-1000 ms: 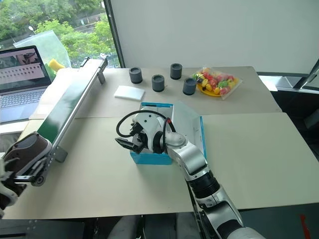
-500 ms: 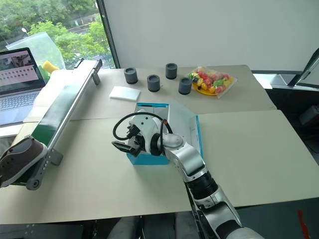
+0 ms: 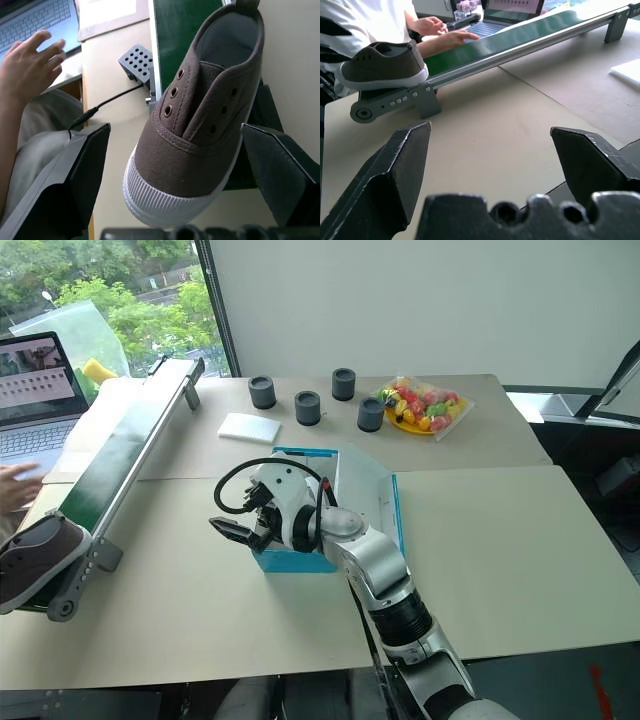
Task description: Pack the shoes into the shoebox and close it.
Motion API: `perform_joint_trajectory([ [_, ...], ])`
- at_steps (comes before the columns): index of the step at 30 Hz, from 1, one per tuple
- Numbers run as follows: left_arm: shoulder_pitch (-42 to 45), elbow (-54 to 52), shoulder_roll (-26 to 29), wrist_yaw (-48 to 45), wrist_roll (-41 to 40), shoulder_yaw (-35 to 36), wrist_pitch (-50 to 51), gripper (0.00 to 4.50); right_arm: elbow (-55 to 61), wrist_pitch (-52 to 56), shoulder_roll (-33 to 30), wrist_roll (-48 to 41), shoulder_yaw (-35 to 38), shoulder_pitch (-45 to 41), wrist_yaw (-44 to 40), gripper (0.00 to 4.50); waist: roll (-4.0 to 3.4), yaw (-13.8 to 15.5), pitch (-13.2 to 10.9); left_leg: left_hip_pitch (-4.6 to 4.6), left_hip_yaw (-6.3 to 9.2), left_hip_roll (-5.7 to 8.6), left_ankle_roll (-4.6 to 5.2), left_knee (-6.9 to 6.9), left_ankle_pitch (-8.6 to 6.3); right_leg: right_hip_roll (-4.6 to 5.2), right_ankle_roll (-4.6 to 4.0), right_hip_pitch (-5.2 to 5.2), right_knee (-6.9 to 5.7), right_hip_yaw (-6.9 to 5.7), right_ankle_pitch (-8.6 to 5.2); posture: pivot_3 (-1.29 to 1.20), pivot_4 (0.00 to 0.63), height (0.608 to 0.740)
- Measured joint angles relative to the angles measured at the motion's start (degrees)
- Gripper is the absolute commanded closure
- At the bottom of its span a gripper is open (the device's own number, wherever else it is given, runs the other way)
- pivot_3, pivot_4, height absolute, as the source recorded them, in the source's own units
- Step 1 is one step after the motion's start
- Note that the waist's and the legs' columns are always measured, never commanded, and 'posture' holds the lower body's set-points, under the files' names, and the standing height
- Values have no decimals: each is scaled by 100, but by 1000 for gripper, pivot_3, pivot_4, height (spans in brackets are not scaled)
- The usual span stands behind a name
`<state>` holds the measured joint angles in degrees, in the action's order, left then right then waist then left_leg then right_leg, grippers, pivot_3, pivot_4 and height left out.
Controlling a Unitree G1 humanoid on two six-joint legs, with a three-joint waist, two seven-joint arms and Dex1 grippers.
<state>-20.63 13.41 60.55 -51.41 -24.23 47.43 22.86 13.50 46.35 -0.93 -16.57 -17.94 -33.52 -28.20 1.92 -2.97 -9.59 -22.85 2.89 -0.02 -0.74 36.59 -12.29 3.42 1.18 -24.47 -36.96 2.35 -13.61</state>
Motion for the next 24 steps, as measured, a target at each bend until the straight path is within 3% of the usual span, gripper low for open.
perform_joint_trajectory([
  [6, 1154, 1227, -43, -165, 410, -1043, -565, 34, 360, 312, -80, -48, 126, 71, 243, 0, 4, 31, 0, 8, 4, -9, 0, 0, 0, 8, -3, 2, -6, 3, 3, 0, 150, 736],
  [9, 1504, 1412, -368, -88, 495, -1273, -764, 34, 410, 411, -154, -49, 182, 71, 324, 0, -19, 100, 8, 22, 6, 1, 0, 0, 0, 22, 0, 20, -5, 1, 2, 0, 150, 736],
  [12, 1643, 1439, -570, -51, 500, -1375, -824, 710, 412, 451, -205, -49, 310, 66, 378, 0, -63, 189, 27, 30, 4, 12, 3, 1, 2, 47, 7, 28, -7, -2, -1, 0, 150, 736],
  [15, 1645, 1368, -610, -51, 508, -1376, -823, 1805, 447, 495, -214, -51, 334, 39, 434, 0, -77, 216, 28, 39, 2, 15, 4, 0, 2, 48, 13, 36, -8, -1, -4, 0, 150, 736],
  [21, 1586, 1203, -637, -50, 506, -1361, -801, 3584, 453, 519, -201, -60, 345, 20, 480, 0, -79, 232, 28, 39, -2, 23, 7, 1, 4, 55, 19, 41, -8, -3, -8, 0, 150, 736],
  [22, 1575, 1195, -637, -50, 506, -1361, -798, 3835, 453, 519, -200, -60, 347, 20, 482, 0, -80, 231, 28, 40, -2, 23, 7, 1, 4, 54, 19, 42, -9, -3, -8, 0, 150, 736],
  [24, 1544, 1169, -641, -50, 508, -1361, -798, 3835, 453, 519, -198, -60, 351, 19, 496, 0, -81, 230, 29, 43, -3, 22, 7, 1, 4, 53, 19, 42, -11, -3, -8, 0, 150, 736],
])
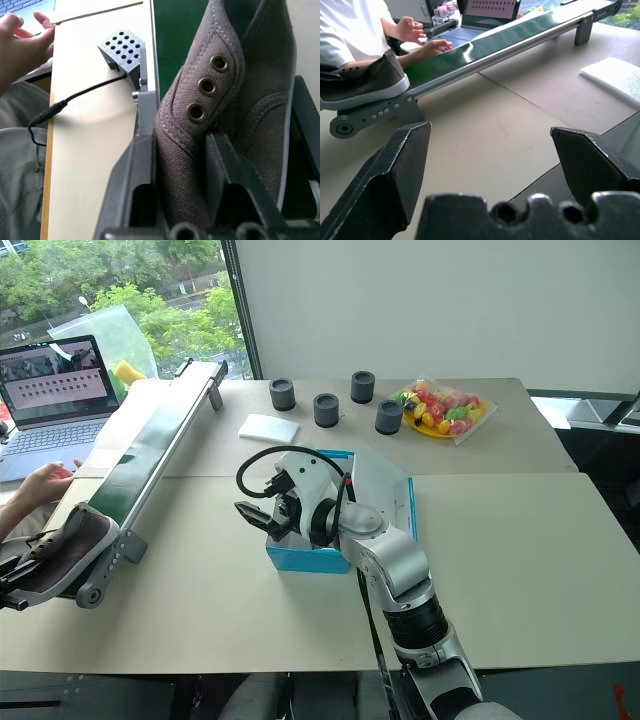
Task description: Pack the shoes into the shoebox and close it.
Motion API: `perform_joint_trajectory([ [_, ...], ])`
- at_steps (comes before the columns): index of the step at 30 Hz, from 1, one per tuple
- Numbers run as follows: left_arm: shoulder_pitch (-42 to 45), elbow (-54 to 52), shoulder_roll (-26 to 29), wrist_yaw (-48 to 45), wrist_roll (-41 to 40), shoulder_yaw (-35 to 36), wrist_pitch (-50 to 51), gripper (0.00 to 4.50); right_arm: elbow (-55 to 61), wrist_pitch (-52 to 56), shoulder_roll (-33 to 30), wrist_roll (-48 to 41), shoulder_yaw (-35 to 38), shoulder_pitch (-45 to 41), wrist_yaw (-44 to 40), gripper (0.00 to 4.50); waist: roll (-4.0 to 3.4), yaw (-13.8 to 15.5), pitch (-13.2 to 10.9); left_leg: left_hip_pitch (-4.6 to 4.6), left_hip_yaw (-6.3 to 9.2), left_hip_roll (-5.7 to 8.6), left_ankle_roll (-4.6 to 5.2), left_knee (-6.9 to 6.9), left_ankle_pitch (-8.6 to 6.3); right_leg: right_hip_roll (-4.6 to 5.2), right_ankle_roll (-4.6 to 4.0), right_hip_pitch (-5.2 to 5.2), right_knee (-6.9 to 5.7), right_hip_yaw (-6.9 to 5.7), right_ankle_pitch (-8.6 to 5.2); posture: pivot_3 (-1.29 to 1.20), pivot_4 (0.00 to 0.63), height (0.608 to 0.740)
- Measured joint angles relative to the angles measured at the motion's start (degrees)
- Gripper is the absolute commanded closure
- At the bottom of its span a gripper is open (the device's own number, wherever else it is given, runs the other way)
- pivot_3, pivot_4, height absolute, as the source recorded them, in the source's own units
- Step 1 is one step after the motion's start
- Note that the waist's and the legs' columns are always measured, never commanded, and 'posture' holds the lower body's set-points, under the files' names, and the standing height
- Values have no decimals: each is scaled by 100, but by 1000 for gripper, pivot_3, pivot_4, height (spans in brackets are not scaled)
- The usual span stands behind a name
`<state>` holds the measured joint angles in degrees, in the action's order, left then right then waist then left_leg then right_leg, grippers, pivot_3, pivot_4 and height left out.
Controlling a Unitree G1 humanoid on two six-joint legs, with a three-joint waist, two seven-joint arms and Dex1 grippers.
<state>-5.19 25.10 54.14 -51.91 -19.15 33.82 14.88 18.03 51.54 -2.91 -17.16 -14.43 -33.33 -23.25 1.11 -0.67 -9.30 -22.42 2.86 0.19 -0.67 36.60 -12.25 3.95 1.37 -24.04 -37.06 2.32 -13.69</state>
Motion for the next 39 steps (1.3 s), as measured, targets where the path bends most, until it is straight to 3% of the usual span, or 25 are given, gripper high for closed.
perform_joint_trajectory([
  [7, -96, -291, -96, 153, 5, 32, 26, 3835, -3, 0, 10, -2, 82, -72, 19, 0, -2, 2, 0, 0, -1, 0, 1, 0, 0, 1, 1, 1, 0, 0, -1, 0, 150, 736],
  [11, -334, -1010, -338, 396, -174, 277, 501, 3835, -16, 0, 39, -19, 196, -180, 18, 0, 1, 22, 0, -4, 3, 0, 1, 1, 1, 1, 1, 2, 1, -7, -1, 0, 150, 736],
  [19, -127, -4085, -671, 1310, -1587, 773, 2388, 3835, -292, 18, 276, -367, 450, -405, 18, 0, 95, -93, -14, -40, 28, -11, -1, 14, 0, -5, 1, -23, 4, -3, 7, 0, 150, 736],
  [23, 581, -5082, -963, 2188, -2292, 834, 3029, 3835, -642, 774, 625, -974, 1143, -596, 144, 0, 108, -181, -8, -36, 29, -12, -1, 13, 0, -9, -2, -23, -2, 1, 9, 0, 150, 736],
  [26, 970, -5593, -1722, 2961, -2498, 339, 3207, 3835, -1018, 1478, 791, -1377, 1768, -789, 386, 0, 94, -179, -13, -33, 27, -9, -1, 12, 0, -11, -2, -19, -3, 5, 10, 0, 150, 736],
  [30, 1047, -5811, -2996, 3899, -2368, -930, 3281, 3835, -1438, 2309, 820, -1983, 2758, -879, 903, 0, 96, -167, -13, -51, 26, -7, 0, 17, 0, -19, 1, -26, 0, 7, 14, 0, 150, 736],
  [34, 1234, -5826, -3557, 4320, -2206, -1638, 3206, 3835, -1658, 2620, 826, -2435, 3429, -947, 1422, 0, 94, -191, -14, -57, 7, -7, 0, 21, 0, -37, -4, -34, -1, 18, 17, 0, 150, 736],
  [39, 1691, -5781, -4251, 4689, -1886, -2340, 2975, 3835, -1658, 2593, 830, -2662, 3450, -988, 1892, 0, 93, -197, -15, -56, -15, -11, 0, 22, 0, -51, -5, -27, 1, 17, 18, 0, 150, 736],
])
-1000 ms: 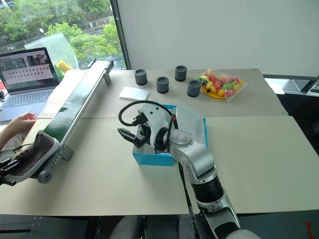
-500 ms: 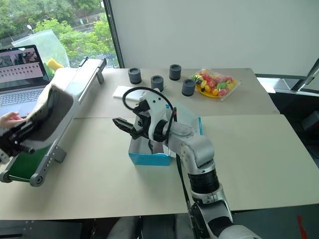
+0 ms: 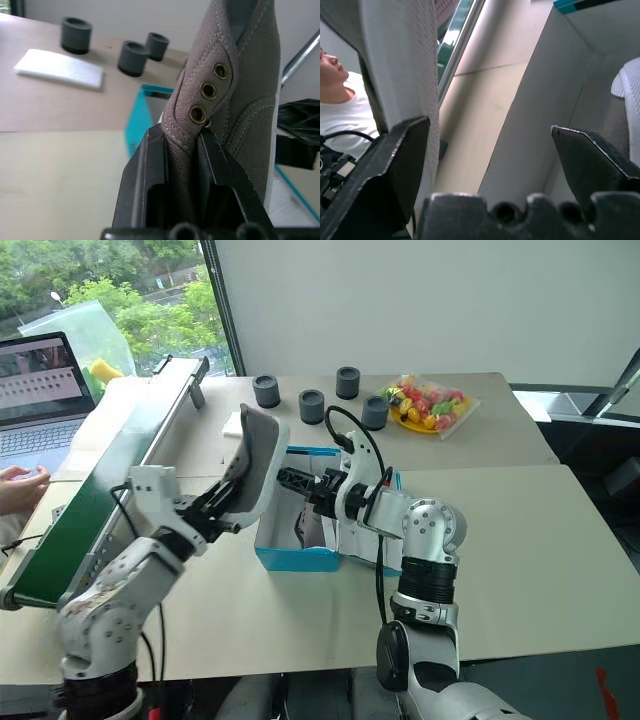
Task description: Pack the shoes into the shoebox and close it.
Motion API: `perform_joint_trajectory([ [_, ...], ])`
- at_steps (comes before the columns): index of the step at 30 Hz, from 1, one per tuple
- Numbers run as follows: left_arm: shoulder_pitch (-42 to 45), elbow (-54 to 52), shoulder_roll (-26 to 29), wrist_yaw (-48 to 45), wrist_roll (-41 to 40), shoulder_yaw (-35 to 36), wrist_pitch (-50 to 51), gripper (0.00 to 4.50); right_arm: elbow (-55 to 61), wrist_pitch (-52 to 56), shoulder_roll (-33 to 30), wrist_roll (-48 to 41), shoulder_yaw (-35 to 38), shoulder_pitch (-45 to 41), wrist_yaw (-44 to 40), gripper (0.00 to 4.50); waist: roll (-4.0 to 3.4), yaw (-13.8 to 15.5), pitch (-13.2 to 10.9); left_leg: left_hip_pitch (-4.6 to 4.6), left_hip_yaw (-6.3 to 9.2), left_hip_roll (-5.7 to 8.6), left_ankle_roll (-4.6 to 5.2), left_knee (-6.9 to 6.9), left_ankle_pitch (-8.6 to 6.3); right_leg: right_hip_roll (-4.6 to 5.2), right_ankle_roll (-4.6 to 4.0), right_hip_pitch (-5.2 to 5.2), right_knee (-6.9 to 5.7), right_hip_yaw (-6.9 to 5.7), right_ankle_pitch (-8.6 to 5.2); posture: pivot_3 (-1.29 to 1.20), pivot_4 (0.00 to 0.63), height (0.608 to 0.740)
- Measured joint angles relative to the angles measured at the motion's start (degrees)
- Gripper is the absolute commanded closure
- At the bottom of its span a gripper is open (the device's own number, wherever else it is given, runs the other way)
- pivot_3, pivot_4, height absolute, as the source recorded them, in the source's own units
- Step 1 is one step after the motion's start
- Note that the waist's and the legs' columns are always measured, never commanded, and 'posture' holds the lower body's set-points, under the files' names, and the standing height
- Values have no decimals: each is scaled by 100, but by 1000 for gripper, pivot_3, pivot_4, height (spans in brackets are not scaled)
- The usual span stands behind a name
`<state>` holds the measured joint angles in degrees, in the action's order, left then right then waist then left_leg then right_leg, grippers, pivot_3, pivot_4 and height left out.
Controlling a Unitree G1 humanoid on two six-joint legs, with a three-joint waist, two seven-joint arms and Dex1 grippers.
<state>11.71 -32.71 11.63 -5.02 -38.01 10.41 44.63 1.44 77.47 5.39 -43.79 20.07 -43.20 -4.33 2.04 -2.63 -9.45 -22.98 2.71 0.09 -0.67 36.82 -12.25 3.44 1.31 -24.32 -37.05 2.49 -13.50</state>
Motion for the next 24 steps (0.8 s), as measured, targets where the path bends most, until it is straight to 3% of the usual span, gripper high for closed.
perform_joint_trajectory([
  [10, 174, 155, -112, 22, 407, -275, -198, 3835, -94, -135, 1, -408, -16, 0, 488, 0, 0, 8, 0, -5, -3, 1, 1, 5, 0, -1, 1, 1, 3, -2, 0, 0, 150, 736],
  [24, -122, 828, 765, -503, 471, 626, -472, 3835, -117, -202, -4, -713, -361, 1, 576, 0, -3, 40, -2, -12, 3, 0, 1, 6, 1, -2, 3, 2, 11, -11, -1, 0, 150, 736],
])
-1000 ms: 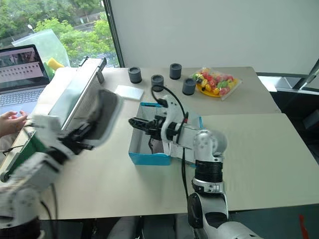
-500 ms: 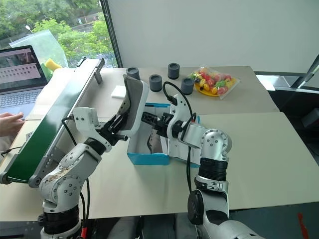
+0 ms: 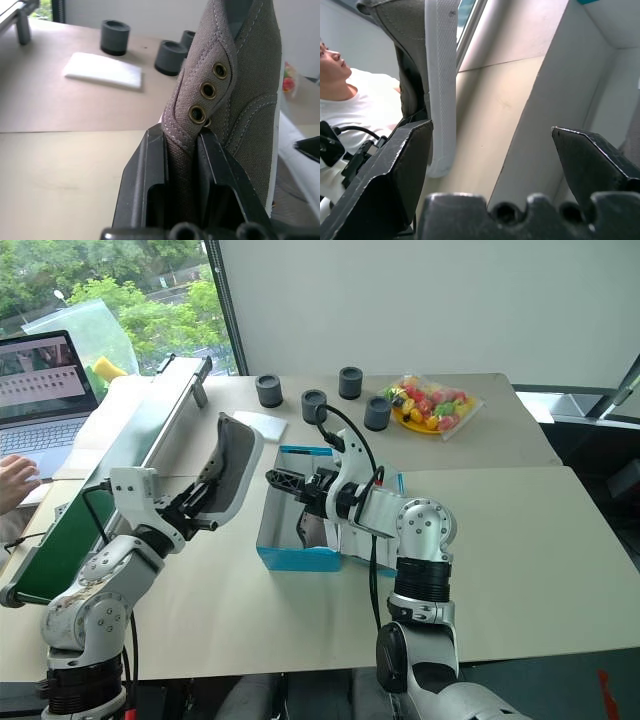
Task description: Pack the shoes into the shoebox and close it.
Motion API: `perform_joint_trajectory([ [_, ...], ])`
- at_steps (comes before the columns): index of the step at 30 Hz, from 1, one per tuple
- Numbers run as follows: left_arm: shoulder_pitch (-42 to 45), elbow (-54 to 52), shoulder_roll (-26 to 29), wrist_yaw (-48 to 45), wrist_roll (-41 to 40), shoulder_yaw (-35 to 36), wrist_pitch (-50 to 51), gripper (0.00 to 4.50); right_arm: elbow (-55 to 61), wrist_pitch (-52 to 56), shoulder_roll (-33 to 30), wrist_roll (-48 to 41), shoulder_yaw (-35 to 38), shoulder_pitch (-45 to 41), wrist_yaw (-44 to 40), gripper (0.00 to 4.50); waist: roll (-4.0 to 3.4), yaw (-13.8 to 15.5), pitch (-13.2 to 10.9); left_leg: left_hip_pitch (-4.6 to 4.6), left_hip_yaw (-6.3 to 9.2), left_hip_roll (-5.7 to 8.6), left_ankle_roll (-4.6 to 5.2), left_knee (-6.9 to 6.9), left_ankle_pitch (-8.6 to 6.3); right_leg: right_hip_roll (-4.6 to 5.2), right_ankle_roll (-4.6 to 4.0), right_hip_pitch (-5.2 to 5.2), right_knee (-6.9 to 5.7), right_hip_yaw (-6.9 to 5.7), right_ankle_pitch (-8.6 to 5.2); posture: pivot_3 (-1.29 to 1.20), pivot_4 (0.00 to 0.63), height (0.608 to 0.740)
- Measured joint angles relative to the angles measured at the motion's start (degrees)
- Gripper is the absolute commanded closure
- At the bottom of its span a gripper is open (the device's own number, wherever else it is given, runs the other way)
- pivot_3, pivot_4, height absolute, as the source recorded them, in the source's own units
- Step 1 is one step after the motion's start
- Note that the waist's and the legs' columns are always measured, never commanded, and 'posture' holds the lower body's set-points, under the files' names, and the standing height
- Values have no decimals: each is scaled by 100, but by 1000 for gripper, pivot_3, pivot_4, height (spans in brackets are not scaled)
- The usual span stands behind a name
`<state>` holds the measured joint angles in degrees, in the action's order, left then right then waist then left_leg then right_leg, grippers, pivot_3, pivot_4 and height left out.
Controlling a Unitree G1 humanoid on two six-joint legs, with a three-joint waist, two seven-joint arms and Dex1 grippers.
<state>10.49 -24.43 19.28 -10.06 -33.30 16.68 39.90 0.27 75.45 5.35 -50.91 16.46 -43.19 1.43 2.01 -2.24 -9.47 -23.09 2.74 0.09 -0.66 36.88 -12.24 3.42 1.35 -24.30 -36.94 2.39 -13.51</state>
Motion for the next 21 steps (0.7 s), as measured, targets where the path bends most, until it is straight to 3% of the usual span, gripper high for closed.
perform_joint_trajectory([
  [21, 608, 156, -798, 151, 297, -881, -131, 3835, -78, -209, 0, -379, -202, 2, 240, 0, 0, -26, 0, -4, 1, -1, 0, 2, 0, 0, 0, -4, -4, 1, 1, 0, 150, 736],
])
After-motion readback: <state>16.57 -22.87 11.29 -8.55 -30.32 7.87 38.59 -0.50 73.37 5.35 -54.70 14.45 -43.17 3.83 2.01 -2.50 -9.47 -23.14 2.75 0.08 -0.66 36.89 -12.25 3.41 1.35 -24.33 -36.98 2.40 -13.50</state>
